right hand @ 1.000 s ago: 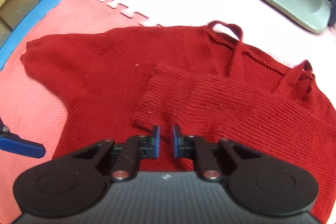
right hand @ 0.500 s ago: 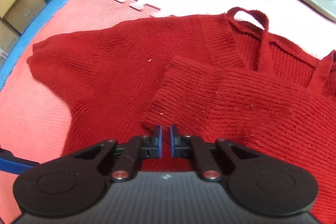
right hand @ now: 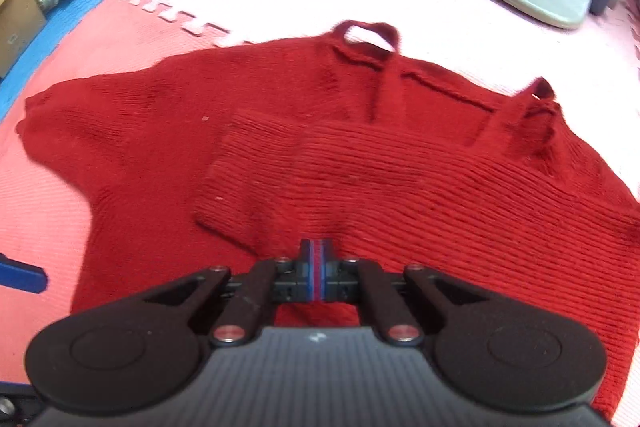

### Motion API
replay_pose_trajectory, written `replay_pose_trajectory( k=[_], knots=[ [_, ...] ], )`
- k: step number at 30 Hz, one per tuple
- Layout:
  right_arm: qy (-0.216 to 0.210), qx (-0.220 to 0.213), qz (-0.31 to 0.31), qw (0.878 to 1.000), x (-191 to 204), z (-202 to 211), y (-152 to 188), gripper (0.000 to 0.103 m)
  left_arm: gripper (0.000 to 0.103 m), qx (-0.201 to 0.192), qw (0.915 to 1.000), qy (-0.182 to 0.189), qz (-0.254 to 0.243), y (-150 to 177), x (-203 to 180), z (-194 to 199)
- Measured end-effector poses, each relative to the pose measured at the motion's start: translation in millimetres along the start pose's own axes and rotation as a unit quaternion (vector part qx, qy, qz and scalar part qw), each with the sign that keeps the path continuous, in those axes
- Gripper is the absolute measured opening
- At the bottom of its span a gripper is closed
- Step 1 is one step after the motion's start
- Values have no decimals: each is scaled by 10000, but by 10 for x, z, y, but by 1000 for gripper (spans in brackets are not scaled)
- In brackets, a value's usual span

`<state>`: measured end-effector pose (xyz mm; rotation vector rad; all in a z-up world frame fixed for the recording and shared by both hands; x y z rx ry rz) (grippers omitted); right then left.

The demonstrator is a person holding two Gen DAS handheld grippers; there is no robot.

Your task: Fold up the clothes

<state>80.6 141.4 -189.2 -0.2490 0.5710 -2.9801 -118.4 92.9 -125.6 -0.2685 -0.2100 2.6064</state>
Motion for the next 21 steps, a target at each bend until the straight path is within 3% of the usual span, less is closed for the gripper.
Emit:
replay_pose_trajectory(
  k=[5,8,12,17,21],
  knots=[
    [-52,32,-361,9993,-325,-89,73,1,76,27,9999,1,-138,13,-71,18],
    [337,21,-411,9986,-367,4,73,1,76,64,9999,-34,-100,33,-41,11],
    [198,-269,-426,9985,-352,108,10,3,76,75,9999,-68,-11,30,-6,-28],
    [57,-154,-282,9995,-299,-114,-81,2,76,40,9999,-32,-99,5,-74,0],
    [154,-217,-472,9985,-415,-47,-75,1,76,54,9999,-27,-108,11,-78,3]
  ],
)
Point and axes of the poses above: each gripper's, at about its wrist camera, not at the fingertips, and z roughly against the way its jaws point, x to its left, y to its underside, the point moved 3 cm from there along -z, roughly the way its jaws point, and after that the axes turned 4 degrees about -y, right-handed, at the moved point
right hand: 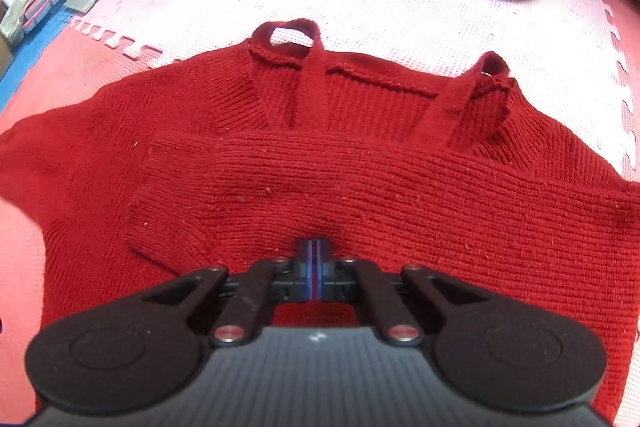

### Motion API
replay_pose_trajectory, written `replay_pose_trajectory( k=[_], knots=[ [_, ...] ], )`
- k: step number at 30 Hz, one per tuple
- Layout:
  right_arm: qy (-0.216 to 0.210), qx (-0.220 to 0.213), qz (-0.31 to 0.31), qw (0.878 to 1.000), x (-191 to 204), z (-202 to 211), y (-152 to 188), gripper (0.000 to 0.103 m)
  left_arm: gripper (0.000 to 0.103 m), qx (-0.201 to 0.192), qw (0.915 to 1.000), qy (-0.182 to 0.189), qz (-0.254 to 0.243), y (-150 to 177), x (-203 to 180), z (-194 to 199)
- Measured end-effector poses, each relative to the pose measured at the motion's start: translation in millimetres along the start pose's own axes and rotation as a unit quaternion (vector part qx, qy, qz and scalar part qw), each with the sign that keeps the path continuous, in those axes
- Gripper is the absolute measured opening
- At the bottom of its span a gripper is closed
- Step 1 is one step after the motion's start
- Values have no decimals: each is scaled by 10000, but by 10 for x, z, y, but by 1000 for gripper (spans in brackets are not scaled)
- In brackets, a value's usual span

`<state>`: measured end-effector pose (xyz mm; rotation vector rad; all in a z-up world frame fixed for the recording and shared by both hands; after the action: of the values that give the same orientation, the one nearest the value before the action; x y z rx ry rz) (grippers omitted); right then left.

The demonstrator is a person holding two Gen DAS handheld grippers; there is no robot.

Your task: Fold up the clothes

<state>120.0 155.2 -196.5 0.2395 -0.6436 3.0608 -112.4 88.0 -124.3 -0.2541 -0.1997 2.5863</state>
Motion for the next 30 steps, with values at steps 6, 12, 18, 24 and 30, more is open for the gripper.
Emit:
replay_pose_trajectory(
  k=[6,12,18,24,30],
  knots=[
    [339,227,89,9991,-139,-37,83,4,76,11,9999,-22,102,-21,23,-48],
    [444,317,173,9984,-51,14,80,5,76,-17,9999,-72,151,-31,33,6],
    [406,562,491,9964,177,139,140,16,76,-74,9991,-222,361,-49,137,107],
    [446,801,873,9920,431,324,279,35,76,-124,9976,-439,515,-52,169,268],
    [646,1024,917,9884,654,628,278,44,76,-119,9958,-648,641,27,147,462]
  ],
)
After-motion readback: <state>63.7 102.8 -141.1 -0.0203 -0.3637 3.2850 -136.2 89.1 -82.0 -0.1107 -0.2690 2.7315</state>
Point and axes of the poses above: each gripper's, at about its wrist camera, not at the fingertips, and z roughly against the way its jaws point, x to its left, y to its underside, the point moved 3 cm from there along -z, roughly the way its jaws point, and after that the axes turned 4 degrees about -y, right-handed, at the moved point
